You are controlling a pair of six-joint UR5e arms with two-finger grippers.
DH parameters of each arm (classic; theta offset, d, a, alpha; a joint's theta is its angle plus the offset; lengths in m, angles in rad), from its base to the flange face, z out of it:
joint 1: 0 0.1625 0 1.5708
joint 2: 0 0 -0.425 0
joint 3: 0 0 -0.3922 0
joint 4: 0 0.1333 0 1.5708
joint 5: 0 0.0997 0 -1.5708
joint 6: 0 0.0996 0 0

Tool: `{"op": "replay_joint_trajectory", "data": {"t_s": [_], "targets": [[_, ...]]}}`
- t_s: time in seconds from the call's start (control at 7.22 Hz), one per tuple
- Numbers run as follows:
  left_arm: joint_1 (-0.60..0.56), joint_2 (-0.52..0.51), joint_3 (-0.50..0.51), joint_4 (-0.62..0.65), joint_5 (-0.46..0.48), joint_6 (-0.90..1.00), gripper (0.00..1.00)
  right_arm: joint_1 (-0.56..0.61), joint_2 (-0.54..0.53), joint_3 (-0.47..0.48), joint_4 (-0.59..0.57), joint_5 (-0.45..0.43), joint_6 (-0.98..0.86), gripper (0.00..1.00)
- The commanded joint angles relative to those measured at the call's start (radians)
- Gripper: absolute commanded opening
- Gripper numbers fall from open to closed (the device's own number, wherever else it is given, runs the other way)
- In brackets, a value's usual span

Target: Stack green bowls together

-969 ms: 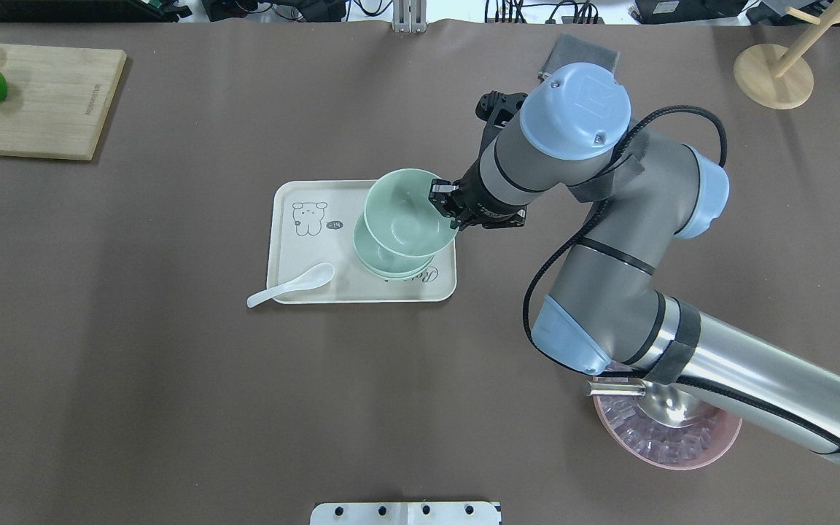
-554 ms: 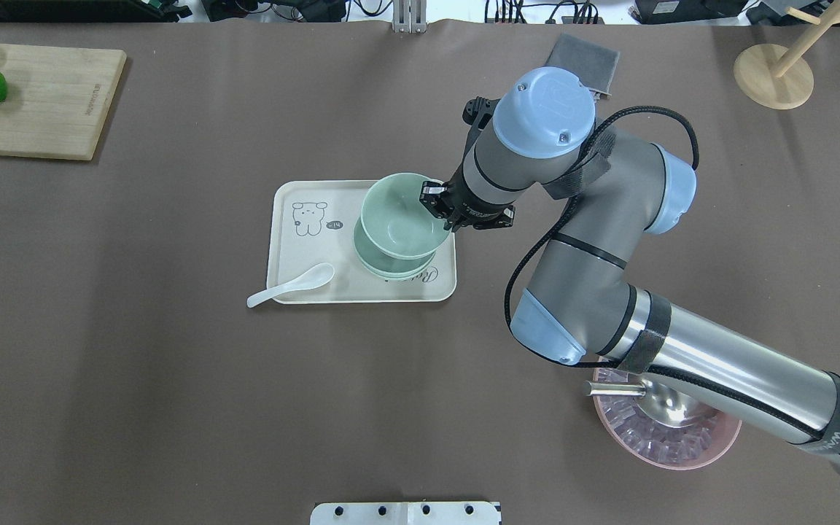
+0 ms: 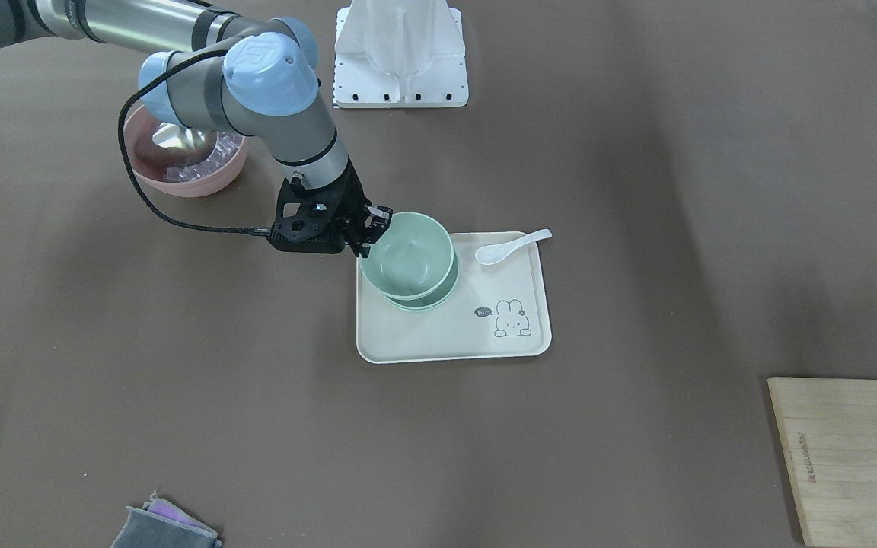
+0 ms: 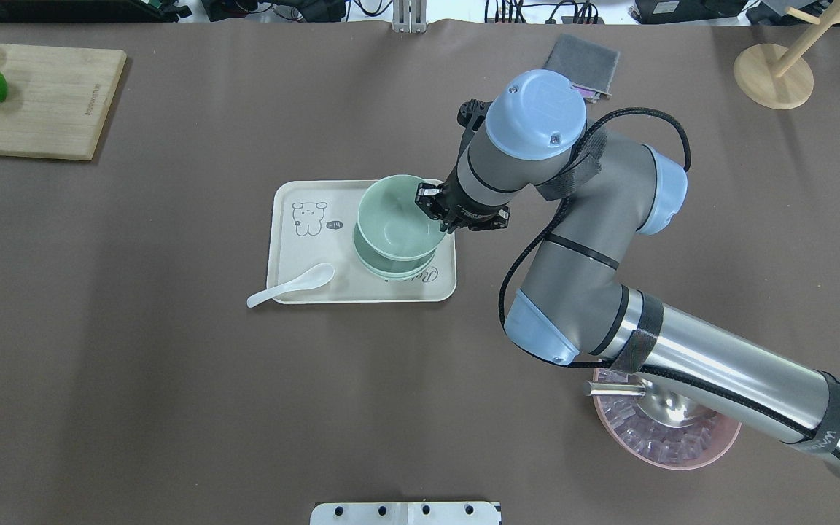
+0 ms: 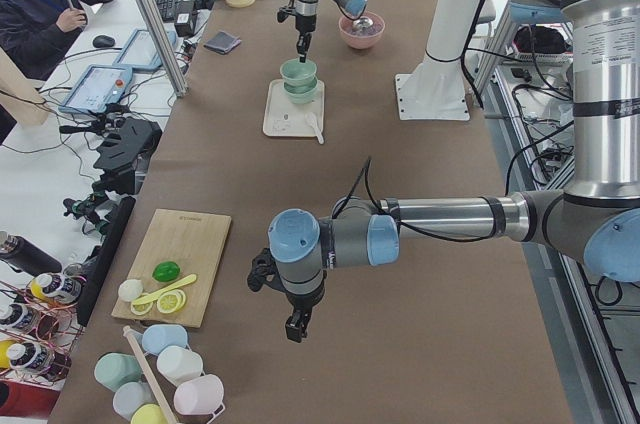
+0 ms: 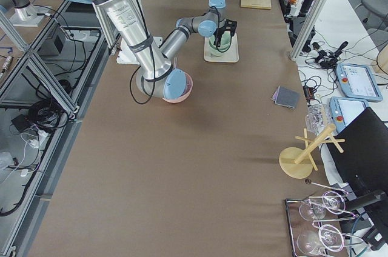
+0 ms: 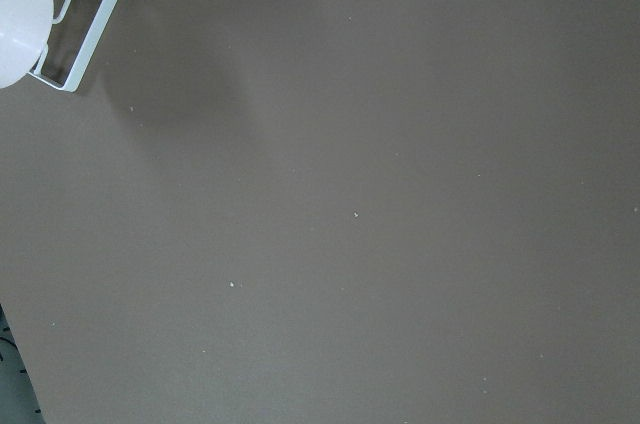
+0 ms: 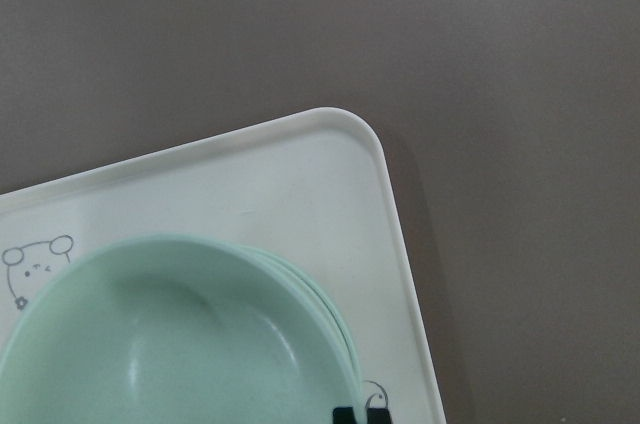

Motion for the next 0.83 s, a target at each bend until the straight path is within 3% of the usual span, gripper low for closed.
{"op": "replay_joint_trajectory", "data": {"t_s": [0.0, 0.69], "targets": [[0.001, -0.001, 0.005, -0.001, -0.001, 0.001, 0.98, 0.0, 0.014, -0.029, 0.0, 0.0, -0.002, 0.0], [0.001, -0.001, 0.011, -0.001, 0.001, 0.001, 0.98, -0.011, 0.025, -0.06, 0.0, 0.0, -0.002, 0.0]]}}
